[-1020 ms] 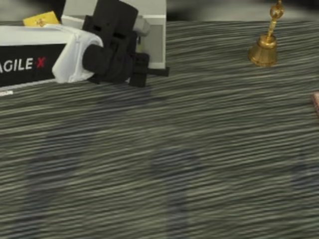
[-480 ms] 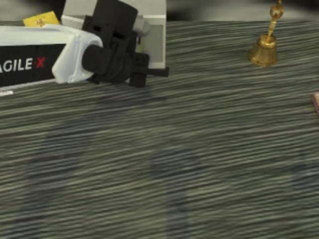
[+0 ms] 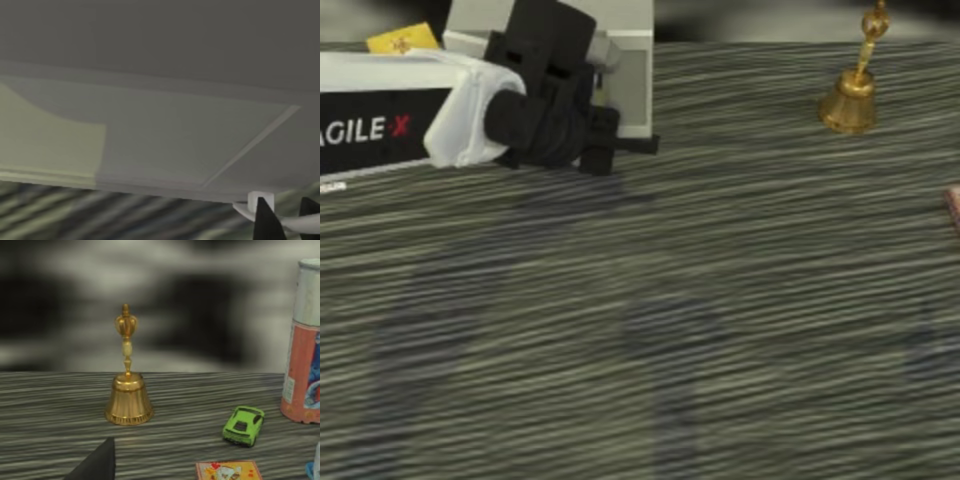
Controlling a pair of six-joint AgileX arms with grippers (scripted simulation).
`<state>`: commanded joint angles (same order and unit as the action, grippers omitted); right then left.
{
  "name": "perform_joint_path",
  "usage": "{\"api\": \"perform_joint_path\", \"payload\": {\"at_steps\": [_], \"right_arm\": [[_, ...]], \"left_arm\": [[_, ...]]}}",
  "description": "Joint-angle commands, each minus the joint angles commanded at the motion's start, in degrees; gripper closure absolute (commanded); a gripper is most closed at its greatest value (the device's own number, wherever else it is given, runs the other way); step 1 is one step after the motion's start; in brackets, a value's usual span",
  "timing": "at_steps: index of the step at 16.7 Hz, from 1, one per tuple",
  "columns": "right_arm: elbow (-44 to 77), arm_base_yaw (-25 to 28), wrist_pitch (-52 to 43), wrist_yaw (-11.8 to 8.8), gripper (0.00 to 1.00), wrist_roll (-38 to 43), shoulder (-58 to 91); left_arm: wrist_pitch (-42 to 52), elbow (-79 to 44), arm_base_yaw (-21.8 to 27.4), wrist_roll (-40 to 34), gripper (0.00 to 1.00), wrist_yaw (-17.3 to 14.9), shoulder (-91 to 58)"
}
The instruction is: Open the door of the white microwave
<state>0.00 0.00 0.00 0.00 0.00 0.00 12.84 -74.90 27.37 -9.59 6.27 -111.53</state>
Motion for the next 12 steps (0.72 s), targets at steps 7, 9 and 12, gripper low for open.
{"api": "perform_joint_path", "payload": {"at_steps": [7, 9, 12], "right_arm": [[0.00, 0.00, 0.00, 0.00, 0.00, 0.00, 0.00], [0.00, 0.00, 0.00, 0.00, 0.00, 0.00, 0.00], [0.00, 0.00, 0.00, 0.00, 0.00, 0.00, 0.00]], "left_arm": [[0.00, 0.00, 0.00, 0.00, 1.00, 0.00, 0.00], [0.00, -0.03, 0.41, -0.18, 1.00, -0.56, -0.03], [-0.47, 1.19, -0.25, 1.32, 1.00, -1.50, 0.87]]}}
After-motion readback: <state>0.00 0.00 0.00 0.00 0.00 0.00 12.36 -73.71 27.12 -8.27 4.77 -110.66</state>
